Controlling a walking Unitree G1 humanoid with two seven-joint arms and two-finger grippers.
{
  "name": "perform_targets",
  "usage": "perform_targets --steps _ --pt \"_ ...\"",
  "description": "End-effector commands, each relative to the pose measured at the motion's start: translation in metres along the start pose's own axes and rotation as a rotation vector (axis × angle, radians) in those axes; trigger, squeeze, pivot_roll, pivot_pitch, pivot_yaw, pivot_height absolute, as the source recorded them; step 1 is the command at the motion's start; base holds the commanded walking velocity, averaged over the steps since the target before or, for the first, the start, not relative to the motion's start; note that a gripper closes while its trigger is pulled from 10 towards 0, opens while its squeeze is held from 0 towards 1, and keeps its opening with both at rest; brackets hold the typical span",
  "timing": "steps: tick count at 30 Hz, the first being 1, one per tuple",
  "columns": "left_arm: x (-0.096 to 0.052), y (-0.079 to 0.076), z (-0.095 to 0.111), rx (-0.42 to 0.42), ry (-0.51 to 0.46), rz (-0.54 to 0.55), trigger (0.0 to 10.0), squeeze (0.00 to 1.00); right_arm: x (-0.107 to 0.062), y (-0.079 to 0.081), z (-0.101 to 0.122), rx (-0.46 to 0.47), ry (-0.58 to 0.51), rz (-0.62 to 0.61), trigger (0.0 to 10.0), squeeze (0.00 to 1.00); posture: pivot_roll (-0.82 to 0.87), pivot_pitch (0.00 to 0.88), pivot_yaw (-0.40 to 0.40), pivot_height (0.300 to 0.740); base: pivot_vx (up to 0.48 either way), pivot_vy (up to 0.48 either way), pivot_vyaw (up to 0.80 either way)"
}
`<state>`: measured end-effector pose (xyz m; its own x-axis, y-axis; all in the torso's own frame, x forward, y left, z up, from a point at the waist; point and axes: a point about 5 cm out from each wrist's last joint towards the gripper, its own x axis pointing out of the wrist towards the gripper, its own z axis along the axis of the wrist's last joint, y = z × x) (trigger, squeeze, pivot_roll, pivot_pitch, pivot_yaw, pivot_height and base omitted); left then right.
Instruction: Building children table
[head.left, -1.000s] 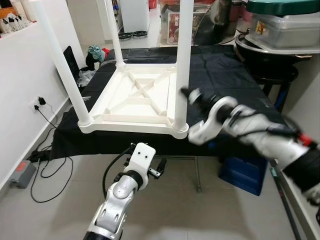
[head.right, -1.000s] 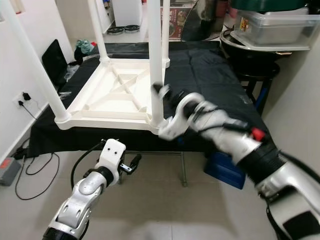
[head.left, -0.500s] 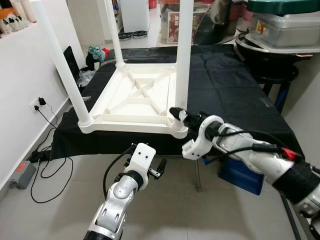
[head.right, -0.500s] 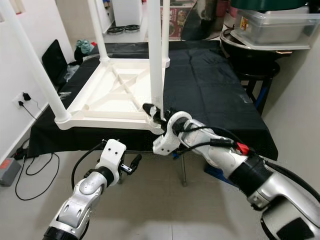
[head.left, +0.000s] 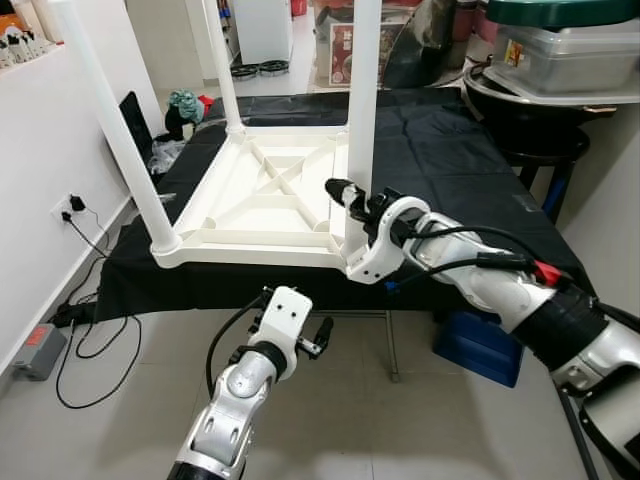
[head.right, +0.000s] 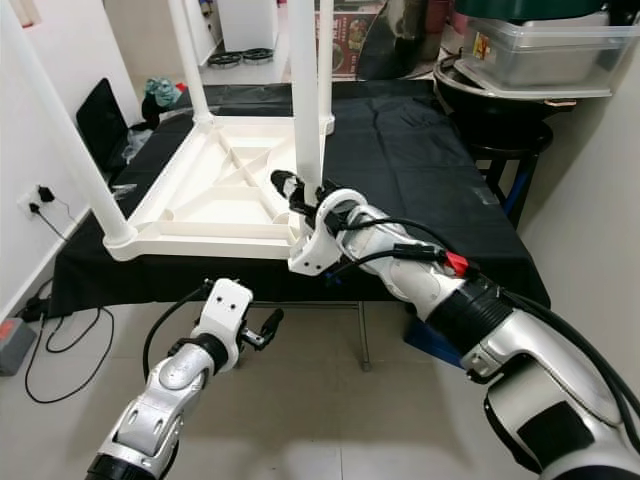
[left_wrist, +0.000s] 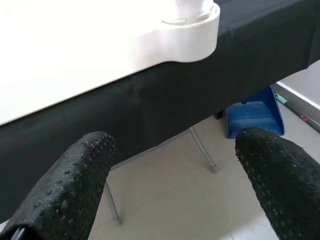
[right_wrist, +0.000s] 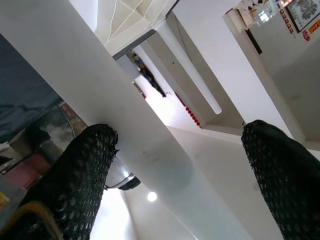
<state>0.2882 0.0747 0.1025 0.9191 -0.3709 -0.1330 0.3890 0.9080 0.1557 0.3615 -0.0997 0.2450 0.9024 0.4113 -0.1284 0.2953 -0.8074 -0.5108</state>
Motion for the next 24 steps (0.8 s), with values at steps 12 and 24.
perform_targets --steps 12,24 --pt "-0.004 -0.002 0.004 0.004 -0.027 0.008 10.0 0.0 0.024 -0.02 -0.016 -0.045 0.046 -0.025 10.0 0.0 0.03 0.03 -0.012 0.74 0.0 0.0 0.0" --pt "-0.009 -0.006 0.005 0.0 -0.032 0.008 10.0 0.0 0.04 -0.02 -0.015 -0.061 0.047 0.002 10.0 0.0 0.04 0.044 -0.032 0.74 0.0 0.0 0.0"
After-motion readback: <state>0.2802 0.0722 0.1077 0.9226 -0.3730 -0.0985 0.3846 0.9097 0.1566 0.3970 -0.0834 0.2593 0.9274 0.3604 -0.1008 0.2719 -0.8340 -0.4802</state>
